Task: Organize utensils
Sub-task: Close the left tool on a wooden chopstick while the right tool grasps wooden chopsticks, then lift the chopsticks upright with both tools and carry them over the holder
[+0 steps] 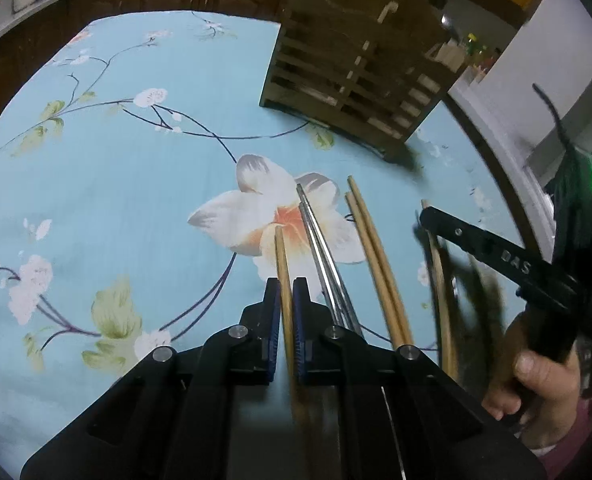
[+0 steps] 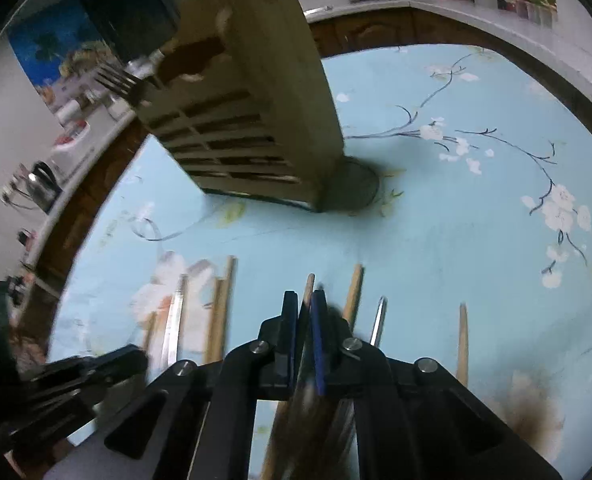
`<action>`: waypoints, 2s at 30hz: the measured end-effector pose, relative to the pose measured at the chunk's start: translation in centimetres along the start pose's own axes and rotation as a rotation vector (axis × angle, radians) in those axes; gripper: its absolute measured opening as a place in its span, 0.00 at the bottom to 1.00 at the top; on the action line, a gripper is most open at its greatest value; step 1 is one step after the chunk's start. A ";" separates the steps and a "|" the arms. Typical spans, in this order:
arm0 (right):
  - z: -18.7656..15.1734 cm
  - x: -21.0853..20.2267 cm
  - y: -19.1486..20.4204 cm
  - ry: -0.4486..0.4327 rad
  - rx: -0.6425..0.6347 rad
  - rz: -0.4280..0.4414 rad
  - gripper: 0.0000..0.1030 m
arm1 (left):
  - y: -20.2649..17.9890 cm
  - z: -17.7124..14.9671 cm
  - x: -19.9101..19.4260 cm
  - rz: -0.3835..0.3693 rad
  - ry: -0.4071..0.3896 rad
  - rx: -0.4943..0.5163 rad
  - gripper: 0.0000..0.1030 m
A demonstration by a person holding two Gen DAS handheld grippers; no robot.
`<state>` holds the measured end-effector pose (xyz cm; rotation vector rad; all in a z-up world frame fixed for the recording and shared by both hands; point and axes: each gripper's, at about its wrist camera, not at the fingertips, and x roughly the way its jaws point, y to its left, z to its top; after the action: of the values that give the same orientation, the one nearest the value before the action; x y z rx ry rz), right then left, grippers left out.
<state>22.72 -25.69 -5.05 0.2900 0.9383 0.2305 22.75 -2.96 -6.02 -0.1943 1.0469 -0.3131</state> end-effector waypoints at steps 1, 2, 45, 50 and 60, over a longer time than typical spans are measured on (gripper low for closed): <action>-0.1 -0.7 0.1 -0.010 -0.001 0.010 0.06 | 0.0 0.0 -0.6 -0.010 -0.011 -0.003 0.05; -0.3 -1.4 0.4 -0.020 0.000 0.023 0.06 | 0.0 0.0 -1.2 -0.024 -0.021 -0.006 0.05; 3.6 -19.7 4.8 -0.477 -0.098 0.075 0.05 | -0.8 3.8 -19.9 -0.171 -0.471 0.015 0.05; 6.3 -20.4 5.2 -0.535 -0.110 0.064 0.05 | -1.9 7.8 -21.1 -0.171 -0.548 0.041 0.05; 14.4 -20.3 6.4 -0.680 -0.087 0.041 0.05 | -4.5 17.2 -21.8 -0.115 -0.689 0.073 0.05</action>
<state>22.47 -28.20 20.48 0.2806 0.2500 0.1907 26.98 0.52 21.61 -0.2718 0.3435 -0.3527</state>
